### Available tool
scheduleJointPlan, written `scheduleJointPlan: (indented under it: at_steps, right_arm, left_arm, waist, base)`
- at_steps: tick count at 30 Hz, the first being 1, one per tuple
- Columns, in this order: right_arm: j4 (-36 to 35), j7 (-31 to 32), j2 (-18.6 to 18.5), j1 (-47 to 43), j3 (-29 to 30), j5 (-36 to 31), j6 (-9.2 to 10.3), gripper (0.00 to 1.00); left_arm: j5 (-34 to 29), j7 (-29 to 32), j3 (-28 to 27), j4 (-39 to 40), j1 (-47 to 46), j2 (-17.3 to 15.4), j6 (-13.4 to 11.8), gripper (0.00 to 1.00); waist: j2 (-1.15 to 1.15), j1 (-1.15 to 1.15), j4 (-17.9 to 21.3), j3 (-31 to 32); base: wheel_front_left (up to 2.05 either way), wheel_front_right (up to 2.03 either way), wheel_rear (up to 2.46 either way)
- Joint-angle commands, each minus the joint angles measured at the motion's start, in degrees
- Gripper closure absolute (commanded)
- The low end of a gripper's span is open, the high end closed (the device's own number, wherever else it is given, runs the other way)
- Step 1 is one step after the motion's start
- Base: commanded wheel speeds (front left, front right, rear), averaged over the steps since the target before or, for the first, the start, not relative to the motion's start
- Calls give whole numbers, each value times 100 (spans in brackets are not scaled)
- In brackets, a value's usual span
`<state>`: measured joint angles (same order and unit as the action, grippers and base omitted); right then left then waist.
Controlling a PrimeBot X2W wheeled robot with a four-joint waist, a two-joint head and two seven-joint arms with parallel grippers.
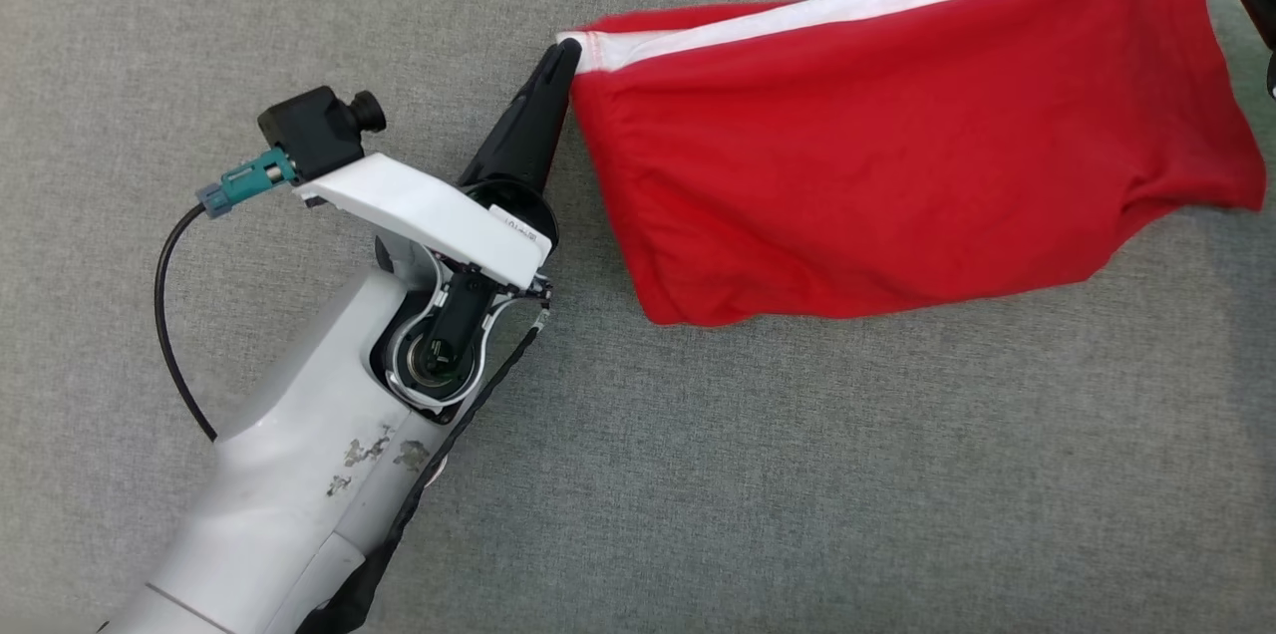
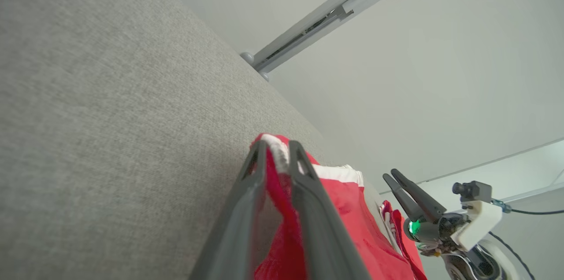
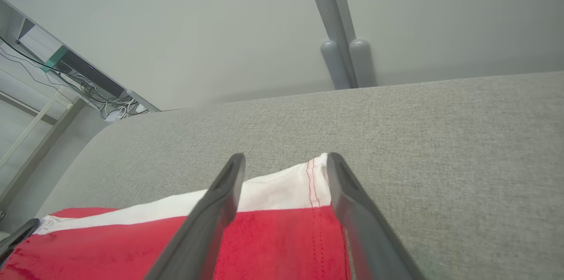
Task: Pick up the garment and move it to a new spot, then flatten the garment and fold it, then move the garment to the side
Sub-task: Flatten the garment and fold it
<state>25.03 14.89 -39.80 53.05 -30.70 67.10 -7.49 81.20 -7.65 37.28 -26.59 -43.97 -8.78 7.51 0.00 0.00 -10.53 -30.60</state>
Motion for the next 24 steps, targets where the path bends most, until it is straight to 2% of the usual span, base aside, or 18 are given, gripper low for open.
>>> scheduleJointPlan:
  at_steps: [1, 4, 7, 10, 14, 16, 19, 24]
  right_arm:
    - [10, -85, -39, -4, -17, 50, 2, 0]
    - [-22, -351, -170, -231, -33, 171, 2, 0]
    - [-96, -642, -366, -577, -57, 255, 2, 0]
    - [-117, -823, -585, -1061, -136, 265, 2, 0]
    - [-163, -999, -726, -1638, -271, 253, 2, 0]
    - [-122, -1106, -683, -1823, -315, 247, 2, 0]
    - [122, -1216, -517, -1906, -431, 74, 2, 0]
    - [838, -1308, -187, -1623, -497, -249, 3, 0]
  left_arm:
    - [-67, -39, 42, -155, 108, -93, -13, 0]
    - [-419, -333, 173, -220, 159, -212, -12, 0]
    - [-1063, -638, 291, -348, 199, -324, -84, 0]
    - [-1912, -747, 142, -278, 373, -366, -393, 0]
    - [-3514, -752, -672, 480, 1154, -217, -979, 0]
    - [-4286, -749, -1003, 934, 1582, -114, -1215, 0]
    - [-5252, -751, -1341, 1494, 2251, 99, -1431, 0]
    - [-6089, -750, -1611, 2023, 2920, 359, -1555, 0]
  waist:
    - [0, 0, 17, 45]
    - [0, 0, 50, 187]
    - [0, 0, 80, 386]
    - [0, 0, 94, 607]
    - [0, 0, 59, 871]
    - [0, 0, 23, 983]
    - [0, 0, -93, 1121]
    - [0, 0, -335, 1237]
  base:
    - [0, 0, 0]
    - [0, 0, 0]
    - [0, 0, 0]
    - [0, 0, 0]
    - [0, 0, 0]
    - [0, 0, 0]
    - [0, 0, 0]
    - [0, 0, 0]
